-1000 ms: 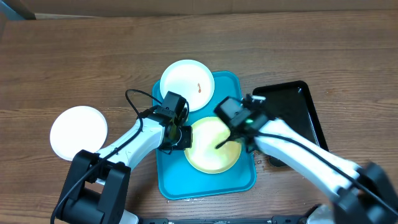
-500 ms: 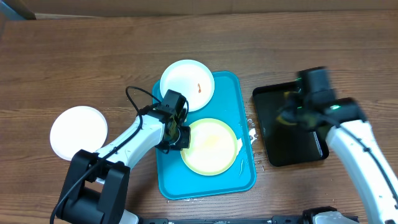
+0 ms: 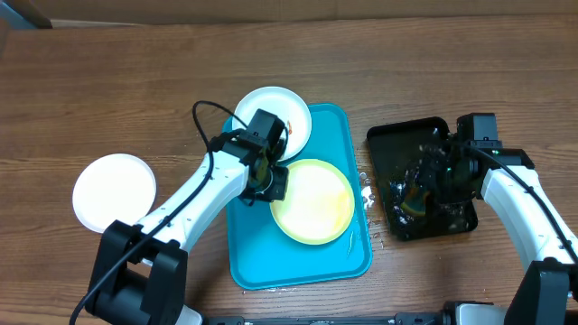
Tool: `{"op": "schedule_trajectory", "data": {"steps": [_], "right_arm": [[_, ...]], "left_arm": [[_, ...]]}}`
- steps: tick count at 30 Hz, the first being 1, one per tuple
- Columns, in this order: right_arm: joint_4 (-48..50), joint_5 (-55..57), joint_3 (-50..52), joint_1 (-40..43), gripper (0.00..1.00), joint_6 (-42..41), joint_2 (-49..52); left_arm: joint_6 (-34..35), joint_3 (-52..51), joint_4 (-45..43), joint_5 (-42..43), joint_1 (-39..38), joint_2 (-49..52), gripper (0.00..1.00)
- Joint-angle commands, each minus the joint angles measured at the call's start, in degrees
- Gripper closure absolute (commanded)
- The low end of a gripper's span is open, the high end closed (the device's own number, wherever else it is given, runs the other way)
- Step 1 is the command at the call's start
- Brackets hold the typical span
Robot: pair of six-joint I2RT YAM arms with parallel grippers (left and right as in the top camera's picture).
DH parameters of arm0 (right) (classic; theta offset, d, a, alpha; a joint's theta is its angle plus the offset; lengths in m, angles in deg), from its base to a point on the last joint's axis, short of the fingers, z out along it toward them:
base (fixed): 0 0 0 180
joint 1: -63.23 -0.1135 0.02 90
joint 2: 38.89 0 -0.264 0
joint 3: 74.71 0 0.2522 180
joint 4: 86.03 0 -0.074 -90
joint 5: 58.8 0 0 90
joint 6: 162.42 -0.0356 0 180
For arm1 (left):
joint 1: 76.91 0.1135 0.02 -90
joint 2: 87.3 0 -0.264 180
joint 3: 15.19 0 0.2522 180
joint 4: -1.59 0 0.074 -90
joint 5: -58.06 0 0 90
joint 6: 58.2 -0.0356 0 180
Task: Clean dirty plates on tray and stack at the side
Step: 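Lift the yellow plate with the left gripper and tilt it over the black tray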
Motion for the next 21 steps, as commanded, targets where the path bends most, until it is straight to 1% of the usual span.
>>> {"op": "schedule_trajectory", "data": {"steps": [1,6,8,10,14,19,20,21], "right_arm": [[-0.5,0.5,-1.0,0.1,0.41,-0.8,-2.2],[-2.8,-3.7,-2.5,0.4,0.40,0.5,-8.8],[-4.9,-4.1,-3.3,1.4,0.39,0.1,-12.7],[-6.4,-4.1,-3.5,2.6,0.36,-0.9,-16.0],[-9.5,-4.1,-3.5,4.4,0.36,-1.0,-19.7],[-13.4,-4.0,-3.4,4.7,0.35,-1.0,-20.7],[-14.4,-4.1,-3.3,4.7,0.35,-1.0,-20.7],[-14.8,-4.1,-3.3,4.7,0.35,-1.0,-20.7]], "left_arm": [[-1.1,5.9,3.1,-0.5,-2.3,0.3,0.96],[-1.1,14.4,9.1,-4.5,-4.7,0.3,0.96],[-1.1,18.4,9.6,-5.6,-6.2,0.3,0.96],[-0.6,20.8,8.3,-8.7,-8.0,0.3,0.96],[2.2,21.9,-0.5,-18.3,-13.0,0.5,0.96],[2.1,21.9,-13.6,-29.4,-19.8,3.6,0.96],[1.0,21.9,-17.6,-32.9,-21.7,5.2,0.96],[-0.3,21.9,-19.5,-34.8,-22.6,6.0,0.96]]}}
